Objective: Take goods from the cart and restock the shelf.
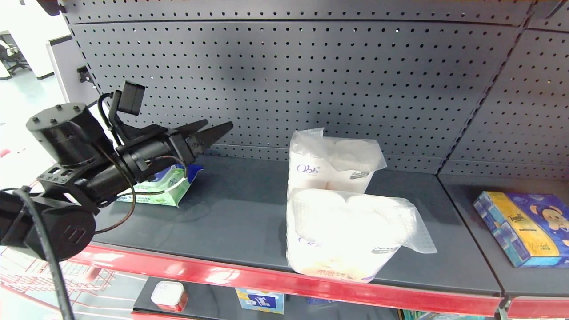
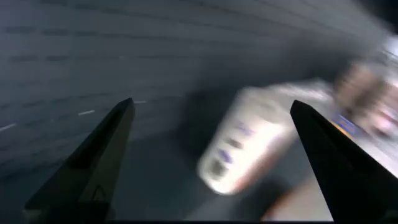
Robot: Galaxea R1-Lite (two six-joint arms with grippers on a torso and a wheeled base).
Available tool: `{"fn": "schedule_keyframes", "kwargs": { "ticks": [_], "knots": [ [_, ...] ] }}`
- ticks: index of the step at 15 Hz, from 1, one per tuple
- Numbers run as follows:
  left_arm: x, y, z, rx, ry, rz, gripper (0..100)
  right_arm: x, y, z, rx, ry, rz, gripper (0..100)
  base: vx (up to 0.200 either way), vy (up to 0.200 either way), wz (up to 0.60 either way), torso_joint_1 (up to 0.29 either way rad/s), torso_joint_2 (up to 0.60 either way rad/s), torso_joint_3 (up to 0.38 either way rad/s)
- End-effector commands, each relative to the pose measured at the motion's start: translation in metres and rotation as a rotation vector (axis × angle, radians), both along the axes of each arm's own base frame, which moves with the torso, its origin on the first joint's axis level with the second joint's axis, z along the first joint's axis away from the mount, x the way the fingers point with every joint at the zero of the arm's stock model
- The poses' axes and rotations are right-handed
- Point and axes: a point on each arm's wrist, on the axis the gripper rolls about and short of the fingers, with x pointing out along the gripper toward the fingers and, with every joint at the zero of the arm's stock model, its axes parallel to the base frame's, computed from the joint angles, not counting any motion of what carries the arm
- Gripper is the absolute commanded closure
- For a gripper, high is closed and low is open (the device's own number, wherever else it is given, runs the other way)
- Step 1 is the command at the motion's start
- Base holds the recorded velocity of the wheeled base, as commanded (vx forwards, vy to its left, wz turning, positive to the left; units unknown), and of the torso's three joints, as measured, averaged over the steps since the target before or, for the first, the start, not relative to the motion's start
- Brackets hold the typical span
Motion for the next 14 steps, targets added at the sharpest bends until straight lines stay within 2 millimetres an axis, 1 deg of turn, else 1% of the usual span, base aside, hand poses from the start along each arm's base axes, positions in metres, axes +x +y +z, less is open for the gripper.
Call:
{"fn": "schedule_keyframes", "kwargs": {
  "ticks": [1, 2, 3, 4, 5, 6, 7, 8, 9, 10, 11, 12, 13, 14],
  "knots": [
    [-0.032, 0.002, 0.023, -0.018, 0.005, 0.106, 0, 0.000, 0.000, 0.000, 0.001, 0.002, -0.003, 0, 0.000, 0.000, 0.00, 0.000, 0.00, 0.000],
    [-0.046, 0.008, 0.032, -0.005, 0.022, 0.128, 0, 0.001, 0.000, -0.001, 0.003, 0.007, -0.006, 0, 0.000, 0.000, 0.00, 0.000, 0.00, 0.000],
    [-0.049, 0.009, 0.033, 0.002, 0.026, 0.133, 0, 0.001, -0.001, -0.001, 0.005, 0.010, -0.007, 0, 0.000, 0.000, 0.00, 0.000, 0.00, 0.000],
    [-0.072, 0.023, 0.041, 0.070, 0.092, 0.223, 0, 0.002, -0.001, -0.003, 0.010, 0.021, -0.018, 0, 0.000, 0.000, 0.00, 0.000, 0.00, 0.000],
    [-0.086, 0.028, 0.043, 0.112, 0.134, 0.261, 0, 0.002, -0.001, -0.005, 0.012, 0.025, -0.021, 0, 0.000, 0.000, 0.00, 0.000, 0.00, 0.000],
    [-0.109, 0.034, 0.044, 0.183, 0.203, 0.313, 0, 0.003, -0.002, -0.008, 0.018, 0.038, -0.023, 0, 0.000, 0.000, 0.00, 0.000, 0.00, 0.000],
    [-0.141, 0.042, 0.044, 0.260, 0.280, 0.369, 0, 0.004, -0.002, -0.010, 0.023, 0.047, -0.027, 0, 0.000, 0.000, 0.00, 0.000, 0.00, 0.000],
    [-0.146, 0.043, 0.044, 0.265, 0.286, 0.376, 0, 0.005, -0.002, -0.010, 0.025, 0.051, -0.026, 0, 0.000, 0.000, 0.00, 0.000, 0.00, 0.000],
    [-0.176, 0.050, 0.042, 0.285, 0.325, 0.384, 0, 0.007, -0.003, -0.008, 0.036, 0.074, -0.026, 0, 0.000, 0.000, 0.00, 0.000, 0.00, 0.000],
    [-0.193, 0.054, 0.041, 0.292, 0.339, 0.390, 0, 0.008, -0.004, -0.007, 0.042, 0.083, -0.027, 0, 0.000, 0.000, 0.00, 0.000, 0.00, 0.000],
    [-0.205, 0.056, 0.039, 0.300, 0.354, 0.403, 0, 0.010, -0.005, -0.004, 0.049, 0.096, -0.035, 0, 0.000, 0.000, 0.00, 0.000, 0.00, 0.000],
    [-0.230, 0.062, 0.034, 0.321, 0.394, 0.412, 0, 0.013, -0.008, 0.006, 0.072, 0.114, -0.095, 0, 0.000, 0.000, 0.00, 0.000, 0.00, 0.000],
    [-0.244, 0.065, 0.028, 0.336, 0.427, 0.410, 0, 0.016, -0.011, 0.010, 0.102, 0.142, -0.170, 0, 0.000, 0.000, 0.00, 0.000, 0.00, 0.000],
    [-0.250, 0.066, 0.025, 0.339, 0.432, 0.409, 0, 0.019, -0.014, 0.010, 0.124, 0.167, -0.224, 0, 0.000, 0.000, 0.00, 0.000, 0.00, 0.000]
  ]
}}
